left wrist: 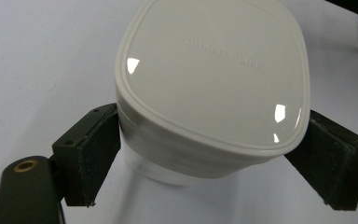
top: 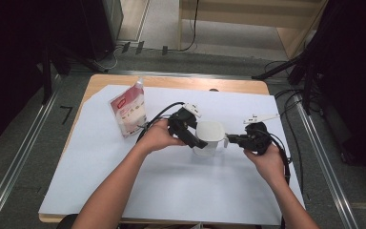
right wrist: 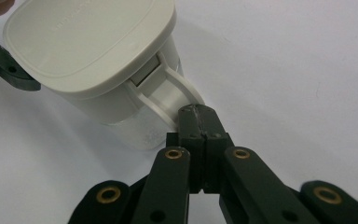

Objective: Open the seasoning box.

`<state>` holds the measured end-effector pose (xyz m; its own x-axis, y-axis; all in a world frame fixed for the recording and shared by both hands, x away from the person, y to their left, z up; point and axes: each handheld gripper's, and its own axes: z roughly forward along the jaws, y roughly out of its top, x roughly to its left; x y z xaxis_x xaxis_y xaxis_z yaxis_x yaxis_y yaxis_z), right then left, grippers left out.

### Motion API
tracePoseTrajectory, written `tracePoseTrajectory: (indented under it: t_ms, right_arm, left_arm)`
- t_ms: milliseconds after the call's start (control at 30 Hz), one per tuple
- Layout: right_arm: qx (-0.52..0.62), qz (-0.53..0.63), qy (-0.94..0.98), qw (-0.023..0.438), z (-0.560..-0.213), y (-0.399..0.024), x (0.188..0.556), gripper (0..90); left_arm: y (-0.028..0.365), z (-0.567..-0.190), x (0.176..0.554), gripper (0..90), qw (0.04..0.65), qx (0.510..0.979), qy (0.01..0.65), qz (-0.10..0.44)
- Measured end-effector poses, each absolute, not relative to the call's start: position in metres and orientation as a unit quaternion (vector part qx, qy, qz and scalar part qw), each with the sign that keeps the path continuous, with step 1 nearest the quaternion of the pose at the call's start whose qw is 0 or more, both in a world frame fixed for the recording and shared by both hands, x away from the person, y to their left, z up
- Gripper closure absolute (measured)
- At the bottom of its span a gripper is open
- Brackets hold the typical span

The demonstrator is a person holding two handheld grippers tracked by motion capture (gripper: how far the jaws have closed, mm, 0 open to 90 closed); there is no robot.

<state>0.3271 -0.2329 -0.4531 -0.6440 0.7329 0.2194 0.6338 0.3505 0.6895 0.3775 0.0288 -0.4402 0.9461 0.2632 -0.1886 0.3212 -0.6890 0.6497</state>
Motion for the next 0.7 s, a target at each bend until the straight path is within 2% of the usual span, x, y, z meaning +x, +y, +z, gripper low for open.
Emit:
tracePoseTrajectory:
  t_ms: [700]
  right_arm:
    - [0.416, 0.384, 0.821, 0.070, -0.4523, -0.2317, 0.3259, 90.0]
  left_arm:
    - [0.0289, -0.4326, 0.3753, 15.9, 0.359, 0.920, 0.154, -0.030]
